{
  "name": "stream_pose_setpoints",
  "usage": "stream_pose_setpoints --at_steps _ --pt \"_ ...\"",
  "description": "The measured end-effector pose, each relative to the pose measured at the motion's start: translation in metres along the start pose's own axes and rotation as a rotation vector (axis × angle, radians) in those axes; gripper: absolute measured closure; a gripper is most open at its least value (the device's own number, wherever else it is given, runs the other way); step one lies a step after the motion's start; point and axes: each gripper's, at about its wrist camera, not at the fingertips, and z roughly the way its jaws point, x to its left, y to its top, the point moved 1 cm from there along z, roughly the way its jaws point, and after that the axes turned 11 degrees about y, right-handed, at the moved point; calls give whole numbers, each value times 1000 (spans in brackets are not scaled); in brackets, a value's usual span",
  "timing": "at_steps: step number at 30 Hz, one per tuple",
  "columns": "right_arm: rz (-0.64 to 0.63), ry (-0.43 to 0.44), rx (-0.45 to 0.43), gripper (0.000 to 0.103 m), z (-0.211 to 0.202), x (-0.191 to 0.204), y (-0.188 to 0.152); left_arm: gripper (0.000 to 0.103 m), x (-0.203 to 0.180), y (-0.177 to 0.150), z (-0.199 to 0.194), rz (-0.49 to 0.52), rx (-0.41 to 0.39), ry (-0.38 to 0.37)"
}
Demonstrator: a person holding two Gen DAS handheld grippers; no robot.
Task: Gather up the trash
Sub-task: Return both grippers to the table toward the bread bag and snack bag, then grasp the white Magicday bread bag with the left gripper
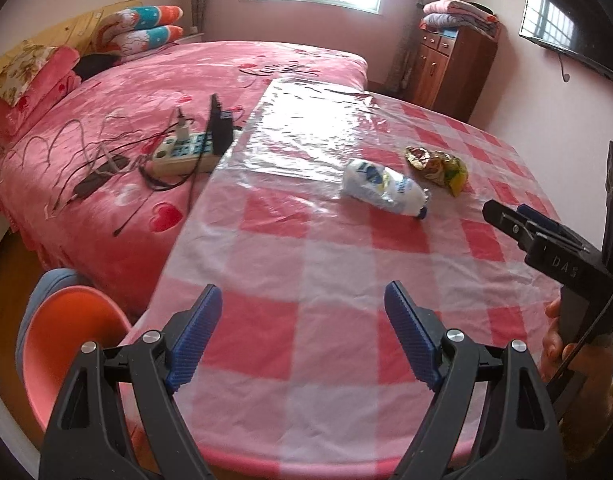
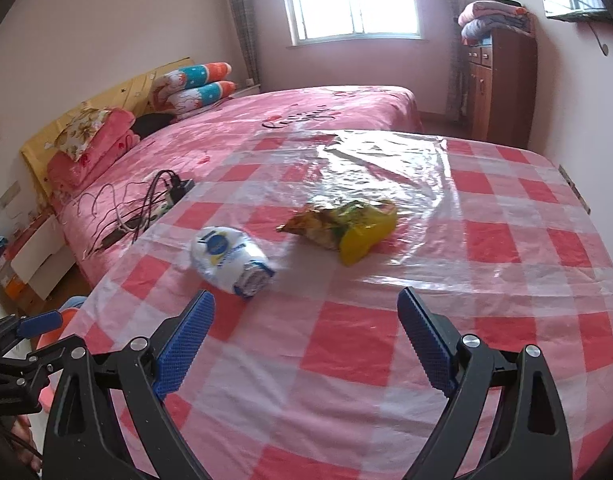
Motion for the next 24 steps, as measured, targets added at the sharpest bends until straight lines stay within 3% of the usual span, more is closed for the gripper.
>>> stream_pose_setpoints --at_steps 18,24 --pt "136 -52 18 11 -1 -61 6 19 -49 51 46 -135 81 -173" --pt "191 -55 3 11 -8 -87 9 19 -67 65 68 -161 106 -162"
